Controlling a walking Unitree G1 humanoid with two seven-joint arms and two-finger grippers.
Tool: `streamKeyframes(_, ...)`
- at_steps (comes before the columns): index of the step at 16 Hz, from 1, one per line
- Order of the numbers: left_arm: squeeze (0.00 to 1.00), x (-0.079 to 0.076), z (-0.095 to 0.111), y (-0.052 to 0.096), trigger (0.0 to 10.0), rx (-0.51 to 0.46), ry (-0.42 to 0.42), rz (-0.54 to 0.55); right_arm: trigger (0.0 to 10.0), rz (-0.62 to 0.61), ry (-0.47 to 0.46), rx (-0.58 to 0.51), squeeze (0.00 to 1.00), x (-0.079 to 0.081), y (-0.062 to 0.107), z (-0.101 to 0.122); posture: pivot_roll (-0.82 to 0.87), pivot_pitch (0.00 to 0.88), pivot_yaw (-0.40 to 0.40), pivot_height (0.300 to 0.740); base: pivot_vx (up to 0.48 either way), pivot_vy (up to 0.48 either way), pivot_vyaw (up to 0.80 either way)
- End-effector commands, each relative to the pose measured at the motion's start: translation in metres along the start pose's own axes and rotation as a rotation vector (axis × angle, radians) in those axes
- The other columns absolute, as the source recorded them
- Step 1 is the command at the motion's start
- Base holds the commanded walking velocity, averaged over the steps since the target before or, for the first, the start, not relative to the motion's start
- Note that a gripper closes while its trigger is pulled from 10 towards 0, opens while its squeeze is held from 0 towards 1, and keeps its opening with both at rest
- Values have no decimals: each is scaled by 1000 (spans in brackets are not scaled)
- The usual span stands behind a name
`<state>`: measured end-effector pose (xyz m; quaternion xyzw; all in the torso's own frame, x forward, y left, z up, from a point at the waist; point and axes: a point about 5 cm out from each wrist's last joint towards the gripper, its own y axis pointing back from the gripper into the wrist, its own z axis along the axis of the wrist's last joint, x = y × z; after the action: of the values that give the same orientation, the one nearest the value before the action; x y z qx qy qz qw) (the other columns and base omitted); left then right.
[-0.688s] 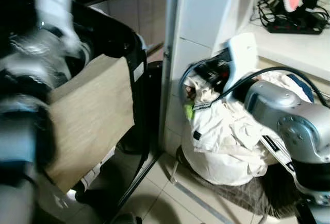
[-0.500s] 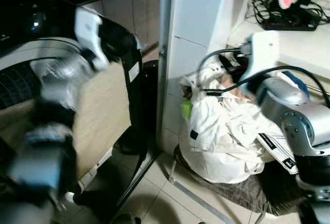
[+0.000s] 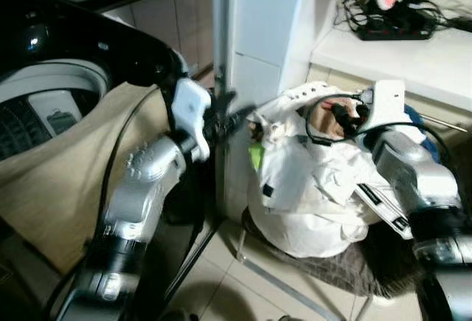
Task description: Clothes washing
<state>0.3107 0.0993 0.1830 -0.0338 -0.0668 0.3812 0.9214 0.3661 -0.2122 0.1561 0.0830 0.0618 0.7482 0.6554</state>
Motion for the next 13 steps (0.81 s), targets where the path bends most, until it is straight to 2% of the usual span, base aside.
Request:
streamKeyframes(1, 0, -4, 5, 3, 10000, 18, -35, -13, 10000, 46, 30, -8, 1000, 0, -6, 2, -82, 0, -1, 740, 0, 0, 0)
streamKeyframes(5, 0, -13, 1, 18, 10000, 84, -33, -63, 10000, 30, 197, 12, 1000, -9, -19, 6, -44, 0, -5, 740, 0, 0, 0)
streamKeyframes(8, 0, -14, 3, 26, 10000, 117, -36, -59, 10000, -12, 230, 30, 1000, -18, -20, 7, -18, 10, -1, 740, 0, 0, 0)
streamKeyframes(12, 0, -20, 7, 38, 10000, 176, -32, -121, 10000, -121, 236, 129, 1000, -37, -14, -9, 30, 48, 18, 740, 0, 0, 0)
streamKeyframes(13, 0, -22, 7, 40, 10000, 184, -30, -134, 10000, -127, 235, 151, 322, -39, -13, -13, 33, 51, 23, 740, 0, 0, 0)
